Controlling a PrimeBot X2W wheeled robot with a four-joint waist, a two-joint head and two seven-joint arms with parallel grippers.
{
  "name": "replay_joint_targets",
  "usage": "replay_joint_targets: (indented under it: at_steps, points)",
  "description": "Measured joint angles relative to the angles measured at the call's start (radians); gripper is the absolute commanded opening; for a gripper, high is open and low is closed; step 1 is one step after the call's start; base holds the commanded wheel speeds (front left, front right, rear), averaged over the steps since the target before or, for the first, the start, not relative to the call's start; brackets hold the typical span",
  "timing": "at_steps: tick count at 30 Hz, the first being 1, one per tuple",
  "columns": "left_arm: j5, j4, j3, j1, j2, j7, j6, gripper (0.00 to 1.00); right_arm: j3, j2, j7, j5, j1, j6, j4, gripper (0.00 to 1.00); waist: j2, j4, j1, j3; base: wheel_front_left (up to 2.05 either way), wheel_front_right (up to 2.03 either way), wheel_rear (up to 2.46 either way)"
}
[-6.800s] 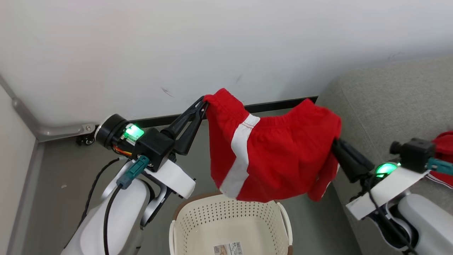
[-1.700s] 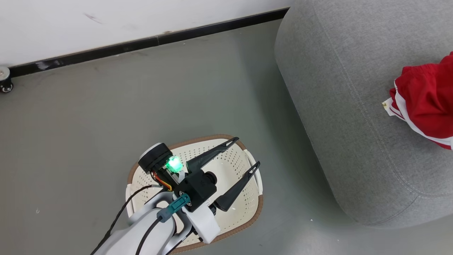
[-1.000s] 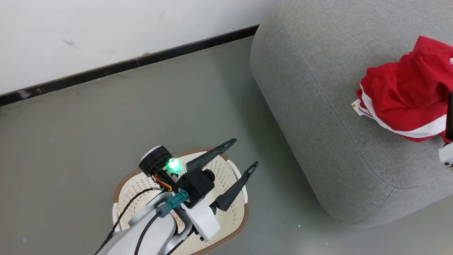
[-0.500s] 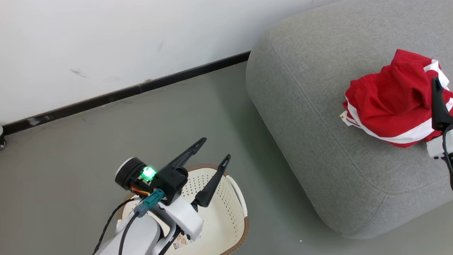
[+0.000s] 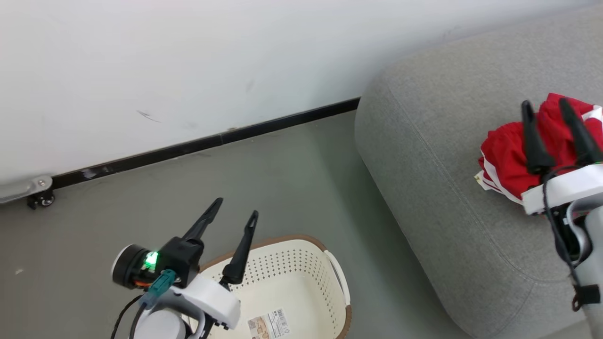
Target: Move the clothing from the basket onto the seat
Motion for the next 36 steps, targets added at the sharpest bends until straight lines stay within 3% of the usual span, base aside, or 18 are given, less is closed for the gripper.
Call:
replay_joint_targets:
  at_steps: [14,24,36]
  points:
    - [-0.018,-0.061,0.115,0.116,0.004,0.000,0.088,1.00,0.034,0.046,0.000,-0.040,0.101,0.000,-0.085,1.00,0.0000,0.101,0.0000,-0.057,0.00,0.00,0.00]
    - [-0.015,-0.079,0.162,0.169,-0.013,0.000,0.134,1.00,-0.018,0.089,0.000,-0.084,0.205,0.000,-0.135,1.00,0.0000,0.166,0.0000,-0.088,0.00,0.00,0.00]
    - [0.001,-0.079,0.164,0.222,-0.041,0.000,0.143,1.00,-0.056,0.193,0.000,-0.141,0.345,0.000,-0.199,1.00,0.0000,0.223,0.0000,-0.121,0.00,0.00,0.00]
